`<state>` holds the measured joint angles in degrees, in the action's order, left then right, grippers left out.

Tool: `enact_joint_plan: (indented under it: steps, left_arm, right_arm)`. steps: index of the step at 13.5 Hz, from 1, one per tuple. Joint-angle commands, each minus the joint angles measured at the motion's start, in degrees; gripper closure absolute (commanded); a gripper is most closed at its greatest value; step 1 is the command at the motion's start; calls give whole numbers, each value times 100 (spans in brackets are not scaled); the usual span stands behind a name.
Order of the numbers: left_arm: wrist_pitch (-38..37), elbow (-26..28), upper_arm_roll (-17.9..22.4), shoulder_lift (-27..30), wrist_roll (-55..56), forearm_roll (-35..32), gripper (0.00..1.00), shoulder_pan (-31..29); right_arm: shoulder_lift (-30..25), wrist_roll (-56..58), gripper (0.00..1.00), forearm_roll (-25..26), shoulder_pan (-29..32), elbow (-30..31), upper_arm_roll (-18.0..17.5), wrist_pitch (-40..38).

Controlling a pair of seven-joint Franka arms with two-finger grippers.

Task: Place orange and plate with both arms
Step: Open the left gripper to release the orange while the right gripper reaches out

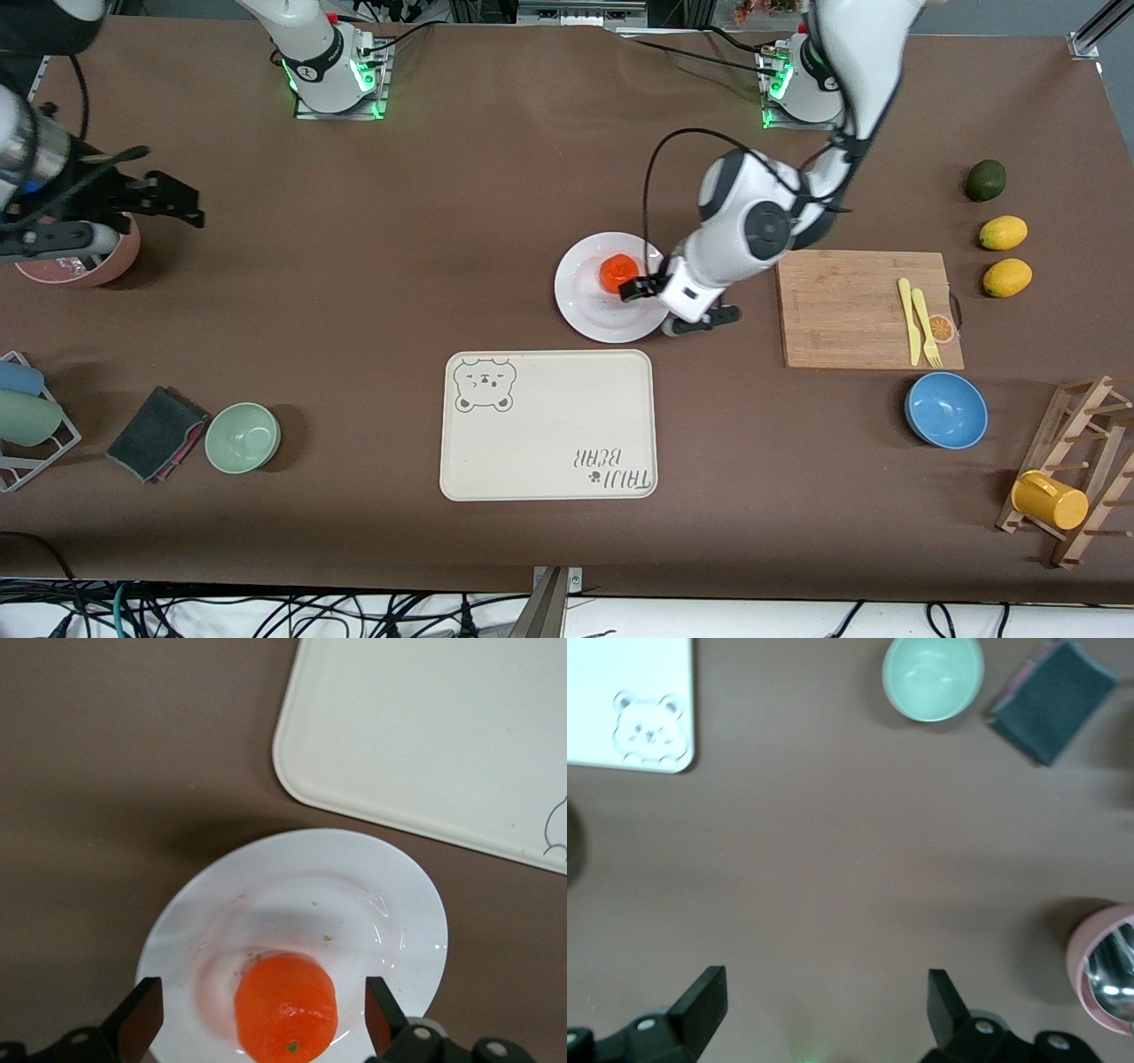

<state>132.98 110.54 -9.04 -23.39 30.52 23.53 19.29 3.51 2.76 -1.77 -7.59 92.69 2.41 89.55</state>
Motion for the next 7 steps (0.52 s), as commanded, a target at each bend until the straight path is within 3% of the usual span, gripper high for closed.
enact_joint_plan:
  steps: [1,3,7]
  left_arm:
    - [-963,134,7,790,-55,65,0,-600]
    - [-1509,117,8,1168,-125,-512,0,-1118]
    - [-2406,108,16,1889,-1054,-1410,0,-1804]
  right_arm:
    - [228,-38,0,-60,-522,-5,23,-253]
    - [448,-47,0,-104,-865,-5,14,-289]
    - [1212,-1188,0,-1568,-1165,21,23,182]
